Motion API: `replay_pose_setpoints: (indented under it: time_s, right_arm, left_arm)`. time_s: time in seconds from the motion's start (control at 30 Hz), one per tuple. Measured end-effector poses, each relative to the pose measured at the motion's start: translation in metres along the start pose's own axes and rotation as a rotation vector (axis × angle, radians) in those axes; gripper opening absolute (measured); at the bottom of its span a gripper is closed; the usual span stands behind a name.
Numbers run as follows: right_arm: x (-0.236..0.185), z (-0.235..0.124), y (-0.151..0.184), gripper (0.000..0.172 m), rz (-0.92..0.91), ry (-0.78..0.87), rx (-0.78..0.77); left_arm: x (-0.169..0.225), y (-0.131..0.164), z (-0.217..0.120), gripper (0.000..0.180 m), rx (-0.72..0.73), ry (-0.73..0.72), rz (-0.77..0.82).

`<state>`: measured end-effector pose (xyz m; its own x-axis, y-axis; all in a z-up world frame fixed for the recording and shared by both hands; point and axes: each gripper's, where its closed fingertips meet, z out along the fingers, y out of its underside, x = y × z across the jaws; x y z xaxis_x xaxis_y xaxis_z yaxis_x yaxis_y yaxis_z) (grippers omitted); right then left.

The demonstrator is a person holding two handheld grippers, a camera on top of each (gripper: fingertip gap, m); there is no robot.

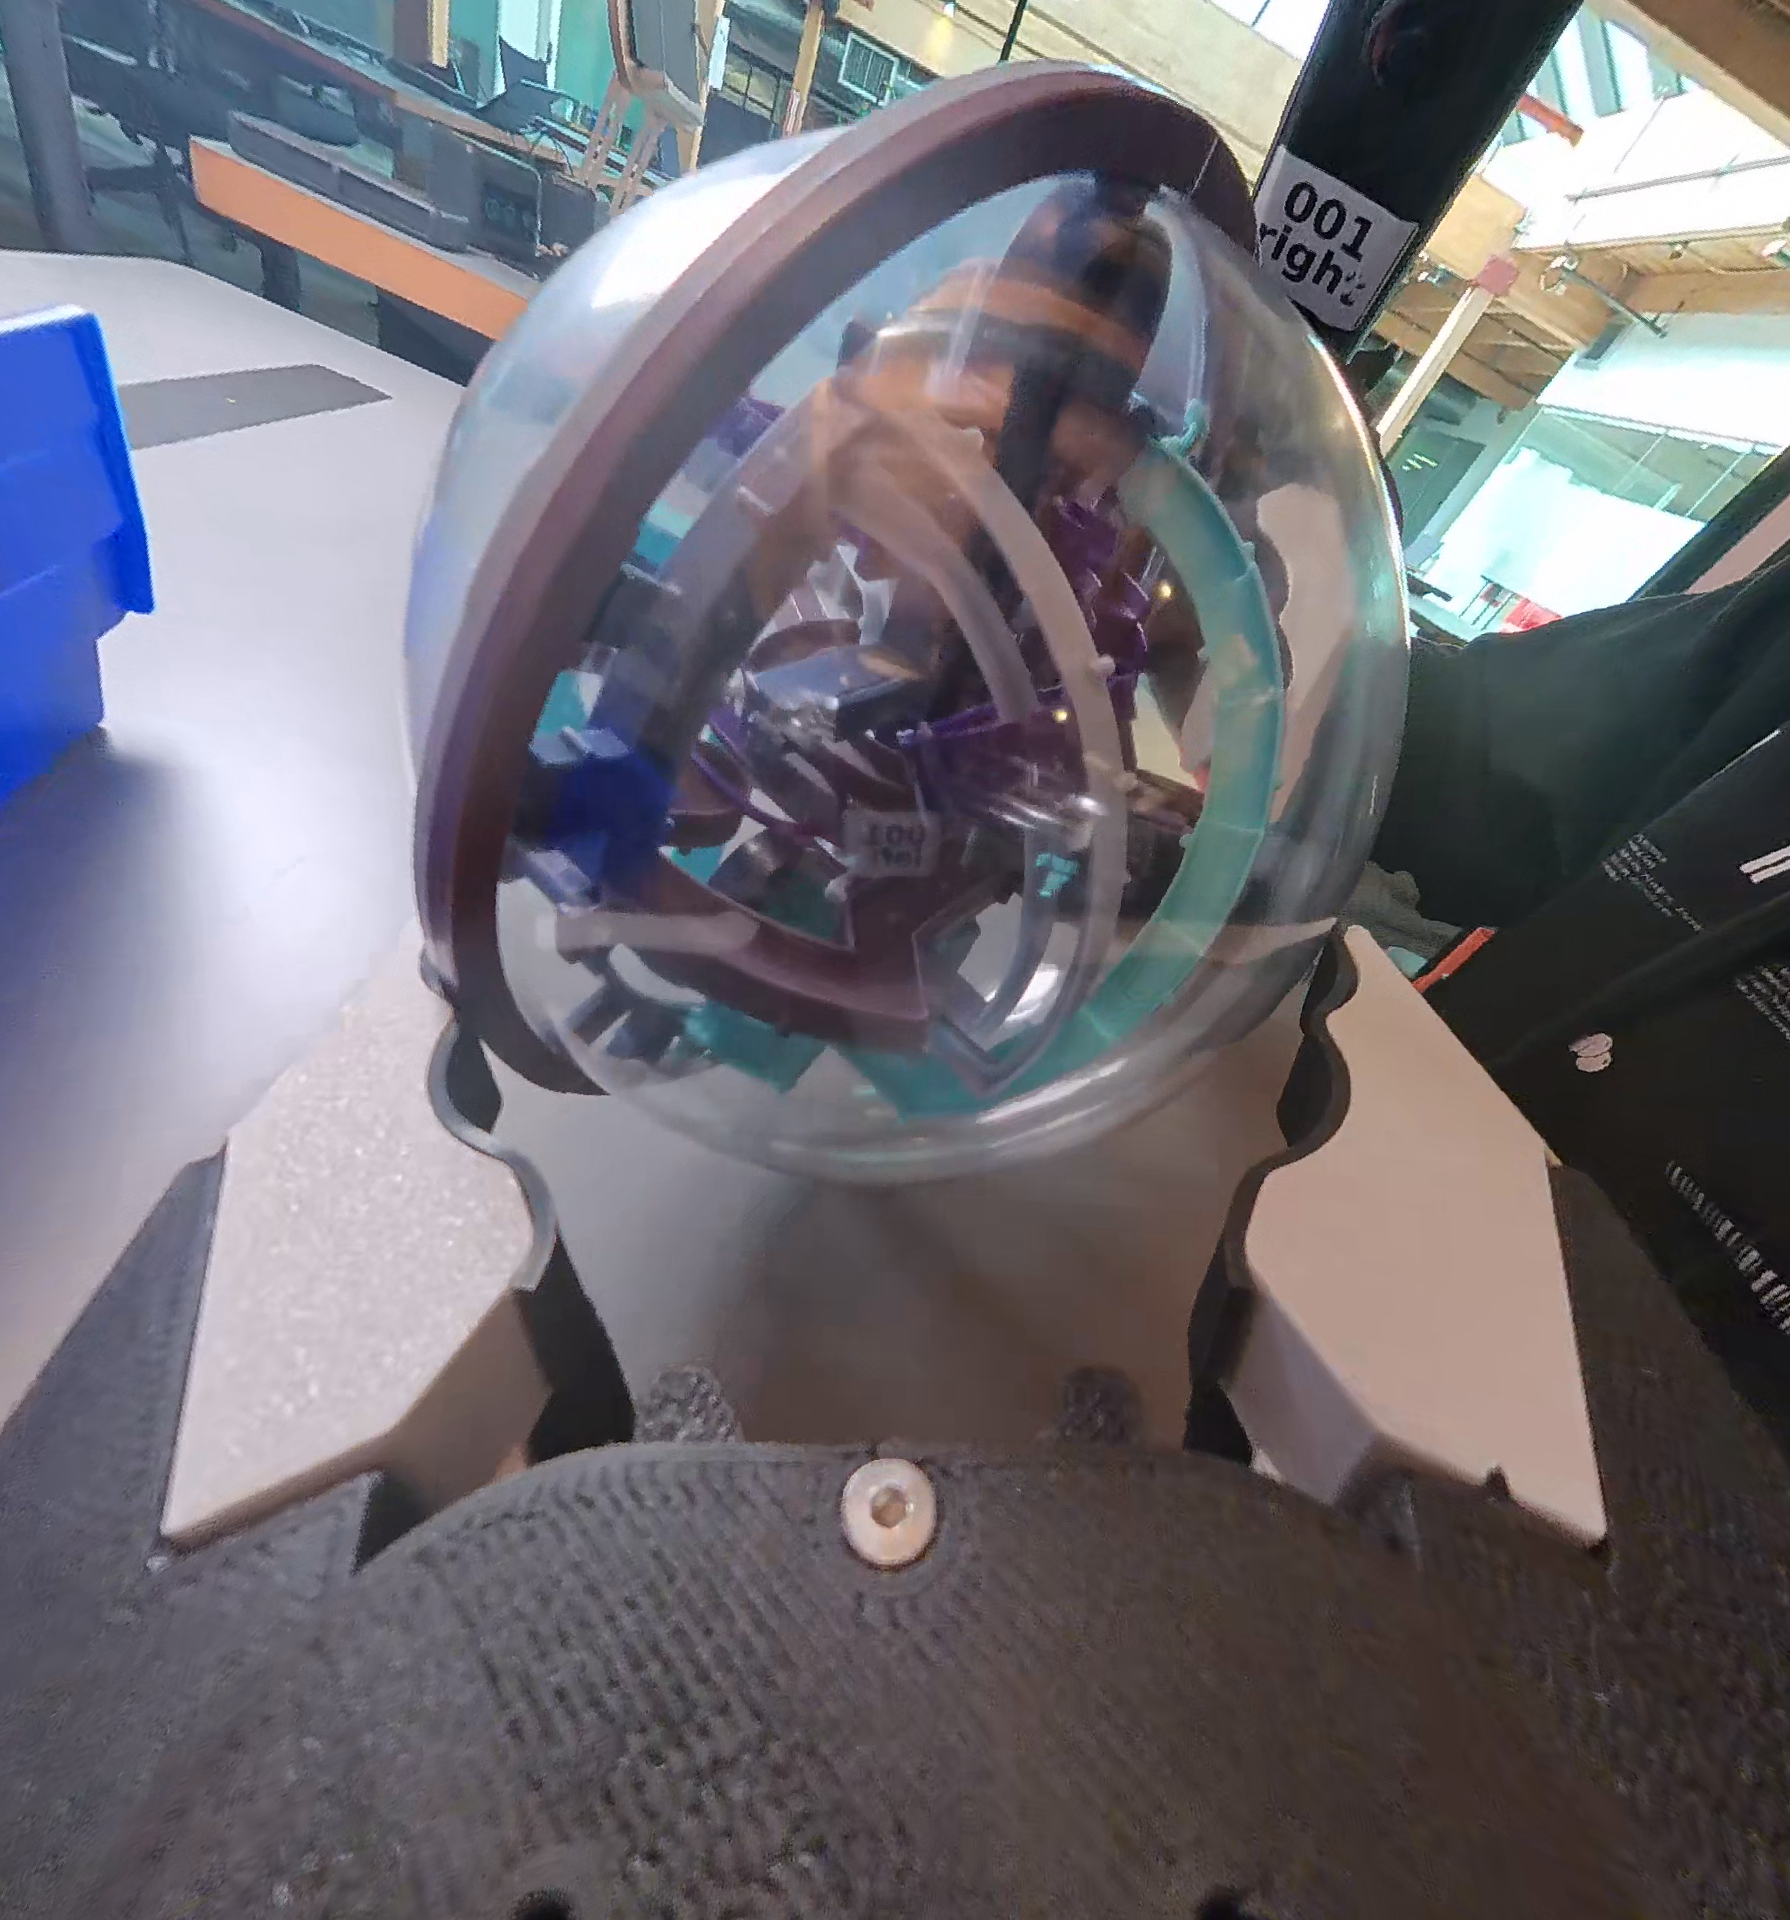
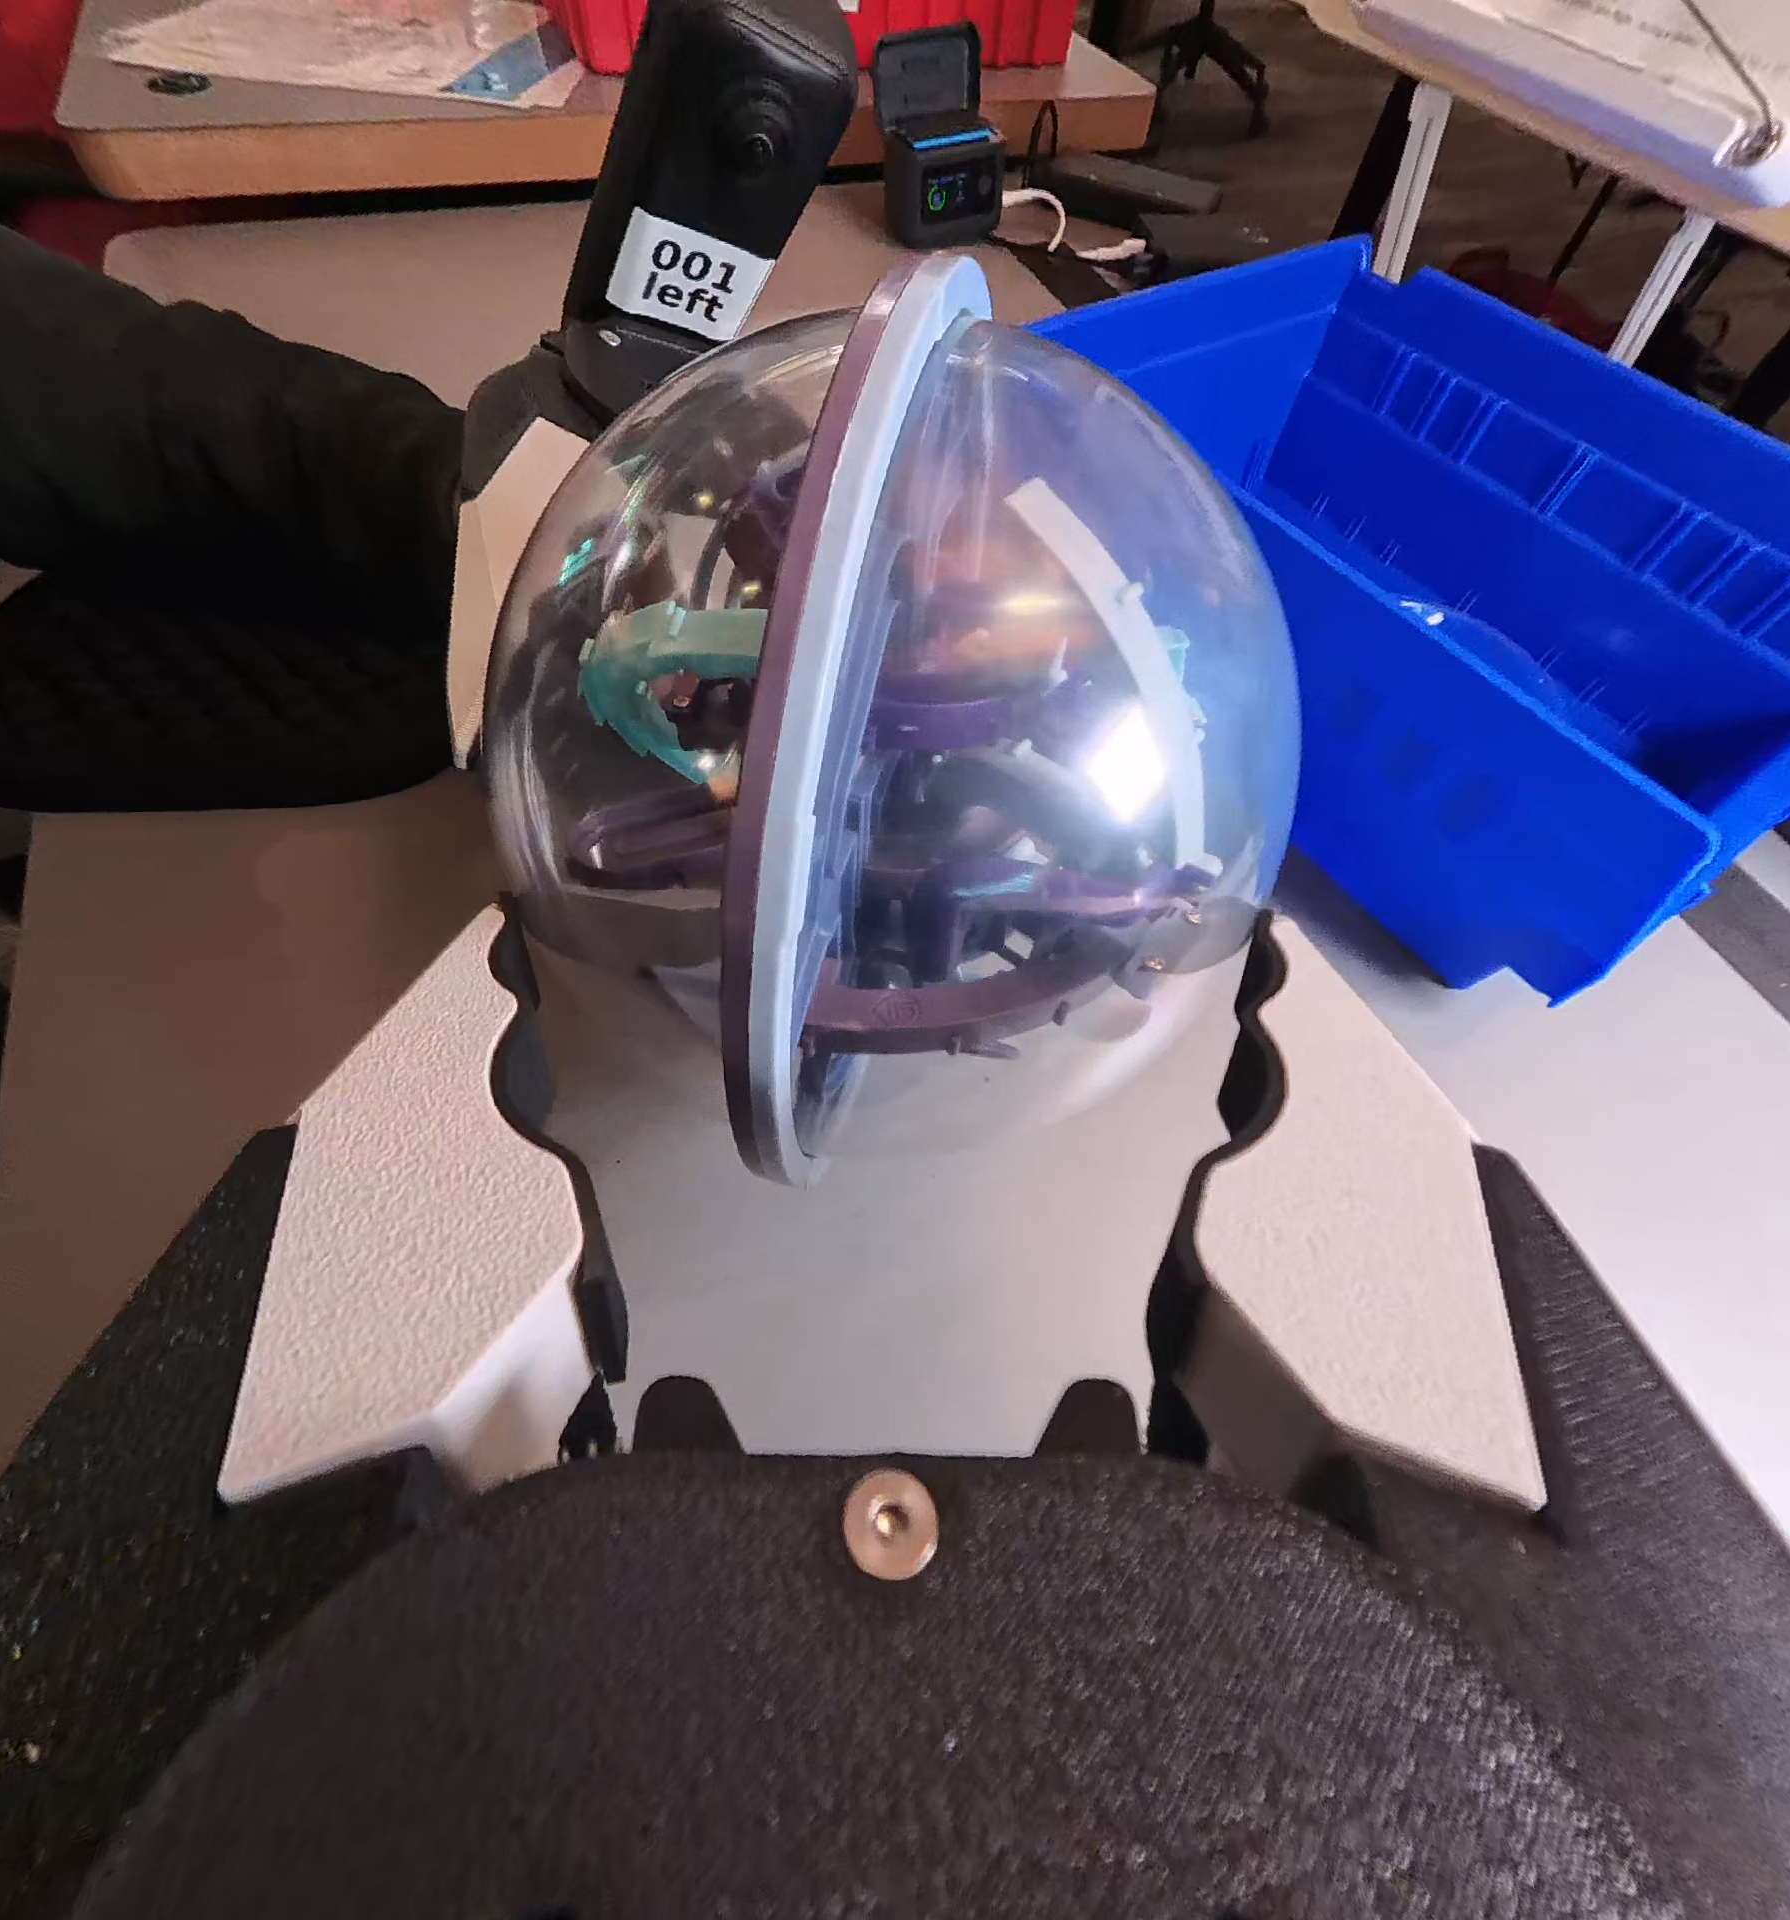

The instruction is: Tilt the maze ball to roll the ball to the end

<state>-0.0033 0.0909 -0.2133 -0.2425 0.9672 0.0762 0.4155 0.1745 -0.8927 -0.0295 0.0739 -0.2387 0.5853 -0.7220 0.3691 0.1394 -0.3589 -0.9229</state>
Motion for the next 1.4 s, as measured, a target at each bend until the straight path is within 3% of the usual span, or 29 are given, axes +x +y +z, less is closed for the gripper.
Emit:
replay_pose_setpoints:
  time_s: [0.27, 0.63, 1.03, 1.4]
  right_arm:
    - [-0.001, -0.004, -0.012, 0.132, -0.102, 0.029, 0.042]
    - [-0.001, -0.015, -0.046, 0.134, -0.216, 0.091, 0.244]
    - [-0.004, -0.022, -0.050, 0.135, -0.170, 0.056, 0.177]
    - [-0.006, -0.022, -0.041, 0.135, 0.000, 0.000, 0.086]
  left_arm:
    - [0.003, -0.008, -0.002, 0.152, 0.011, -0.027, 0.086]
    - [0.017, -0.053, -0.013, 0.152, 0.031, -0.127, 0.320]
    - [0.024, -0.052, -0.008, 0.152, 0.079, -0.101, 0.209]
    - [0.027, -0.037, 0.000, 0.151, 0.094, -0.033, -0.019]
